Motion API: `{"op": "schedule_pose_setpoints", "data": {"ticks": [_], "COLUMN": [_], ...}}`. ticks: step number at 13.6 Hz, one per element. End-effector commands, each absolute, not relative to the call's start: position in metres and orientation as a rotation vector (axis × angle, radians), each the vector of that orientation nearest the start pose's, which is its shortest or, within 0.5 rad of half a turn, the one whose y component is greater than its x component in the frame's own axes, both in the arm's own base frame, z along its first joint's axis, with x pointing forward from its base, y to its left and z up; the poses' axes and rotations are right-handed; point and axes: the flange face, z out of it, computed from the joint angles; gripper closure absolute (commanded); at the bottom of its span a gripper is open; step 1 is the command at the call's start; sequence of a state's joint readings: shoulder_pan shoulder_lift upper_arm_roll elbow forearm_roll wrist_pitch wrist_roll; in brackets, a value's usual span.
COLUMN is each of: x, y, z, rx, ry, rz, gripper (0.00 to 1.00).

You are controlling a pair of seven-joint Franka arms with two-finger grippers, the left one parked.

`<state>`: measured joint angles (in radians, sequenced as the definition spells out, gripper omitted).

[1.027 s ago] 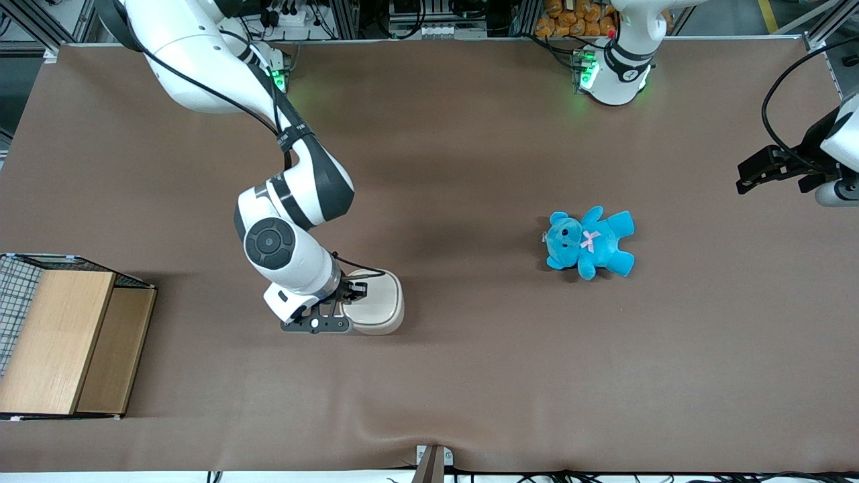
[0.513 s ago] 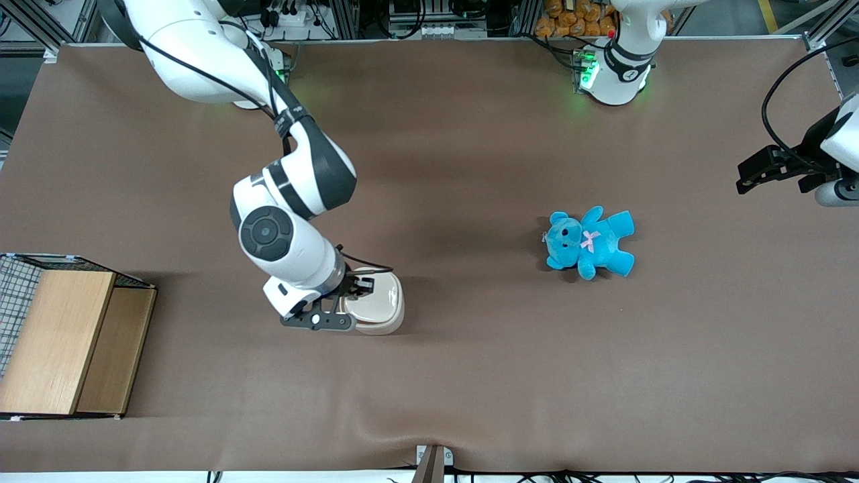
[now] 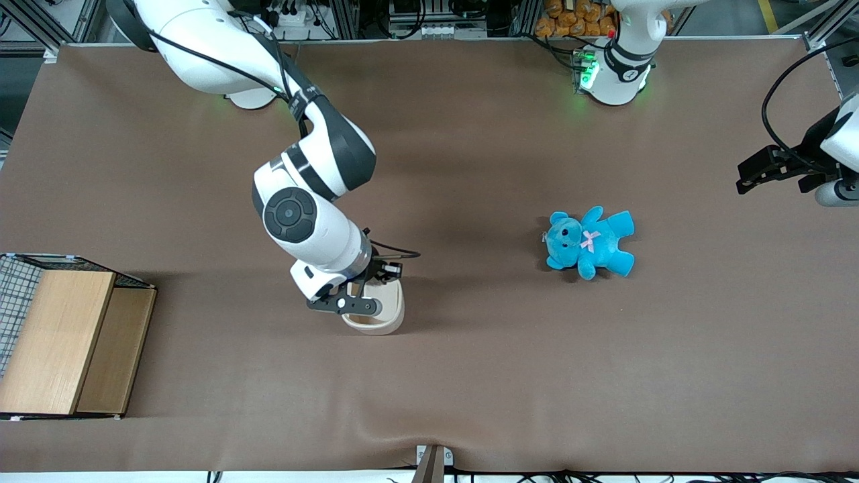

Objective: Open trash can with right arm
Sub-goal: 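Push the lid edge up with the right gripper, flipping it open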

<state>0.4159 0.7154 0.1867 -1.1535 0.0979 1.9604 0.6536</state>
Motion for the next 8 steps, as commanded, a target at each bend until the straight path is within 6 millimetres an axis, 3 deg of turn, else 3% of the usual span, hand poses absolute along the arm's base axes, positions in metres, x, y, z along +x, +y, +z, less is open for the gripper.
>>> {"op": "schedule_pose_setpoints", "data": {"ticks": [1,3,4,5,6,7,8], "x": [0.638,0.634,0.632,0.631,0.631,0.632,0.634], "y": [0.403,0.397,0.391,0.383,0.374,0.368,0.358], "z": [0.423,0.445,0.456,0.468,0.479,0.483,0.491], "rx": [-2.808,-2.776,-2.770,-2.755,-2.744,-2.734,-2.723], "ry": [0.250,0.257,0.254,0.250,0.248,0.249,0.255], "rz": [0.130,0.159,0.177,0.204,0.215,0.226,0.237], "gripper": [1.00,1.00,0.95,0.79,0.55,0.49,0.21]}}
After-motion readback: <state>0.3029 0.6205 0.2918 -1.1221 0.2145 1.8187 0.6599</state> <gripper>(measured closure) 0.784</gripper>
